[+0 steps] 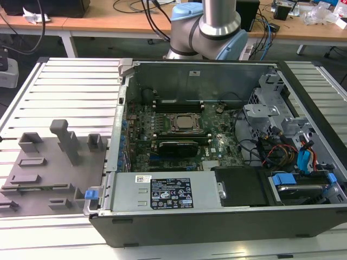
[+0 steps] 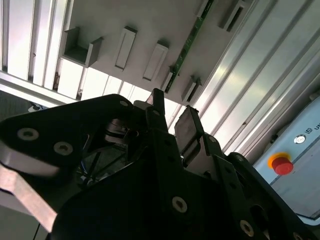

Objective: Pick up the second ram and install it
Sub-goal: 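Pick up the second ram and move it above second insertion slot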

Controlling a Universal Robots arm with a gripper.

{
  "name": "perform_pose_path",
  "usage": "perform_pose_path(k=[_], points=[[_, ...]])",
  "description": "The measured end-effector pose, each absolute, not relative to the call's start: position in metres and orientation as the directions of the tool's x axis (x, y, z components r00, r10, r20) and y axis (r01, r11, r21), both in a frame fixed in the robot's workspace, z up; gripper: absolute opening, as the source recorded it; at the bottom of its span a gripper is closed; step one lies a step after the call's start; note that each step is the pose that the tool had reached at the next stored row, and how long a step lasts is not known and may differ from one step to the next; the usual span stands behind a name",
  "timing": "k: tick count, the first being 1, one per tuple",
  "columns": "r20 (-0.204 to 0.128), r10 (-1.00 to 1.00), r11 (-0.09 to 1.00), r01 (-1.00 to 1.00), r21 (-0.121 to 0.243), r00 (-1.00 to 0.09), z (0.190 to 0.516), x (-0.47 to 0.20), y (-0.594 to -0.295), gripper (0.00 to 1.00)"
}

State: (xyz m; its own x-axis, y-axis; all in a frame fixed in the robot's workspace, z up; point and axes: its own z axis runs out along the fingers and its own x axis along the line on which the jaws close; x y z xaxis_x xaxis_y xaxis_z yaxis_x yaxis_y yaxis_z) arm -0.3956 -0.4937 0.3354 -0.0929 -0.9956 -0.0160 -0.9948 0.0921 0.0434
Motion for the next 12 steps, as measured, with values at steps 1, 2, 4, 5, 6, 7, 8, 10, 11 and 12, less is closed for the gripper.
perform_pose_path(k=[1,2,4,5,6,7,8,10,11,12], points=[[-0.016,-0.996,0.092,-0.995,0.043,-0.093,0.3349,-0.3956,-0.4937,0.36],[-0.016,-0.996,0.092,-0.995,0.043,-0.093,0.3339,-0.3956,-0.4937,0.36],[-0.016,-0.996,0.092,-0.995,0.043,-0.093,0.3318,-0.3956,-0.4937,0.36],[-0.016,-0.996,0.092,-0.995,0.043,-0.093,0.3308,-0.3956,-0.4937,0.36],[-0.016,-0.996,0.092,-0.995,0.043,-0.093,0.3297,-0.3956,-0.4937,0.36],[-0.016,-0.996,0.092,-0.995,0.043,-0.093,0.3286,-0.3956,-0.4937,0.36],[-0.016,-0.996,0.092,-0.995,0.043,-0.093,0.3278,-0.3956,-0.4937,0.36],[-0.016,-0.996,0.092,-0.995,0.043,-0.093,0.3268,-0.3956,-0.4937,0.36],[-0.016,-0.996,0.092,-0.995,0.043,-0.093,0.3263,-0.3956,-0.4937,0.36],[-0.016,-0.996,0.092,-0.995,0.043,-0.093,0.3256,-0.3956,-0.4937,0.36]])
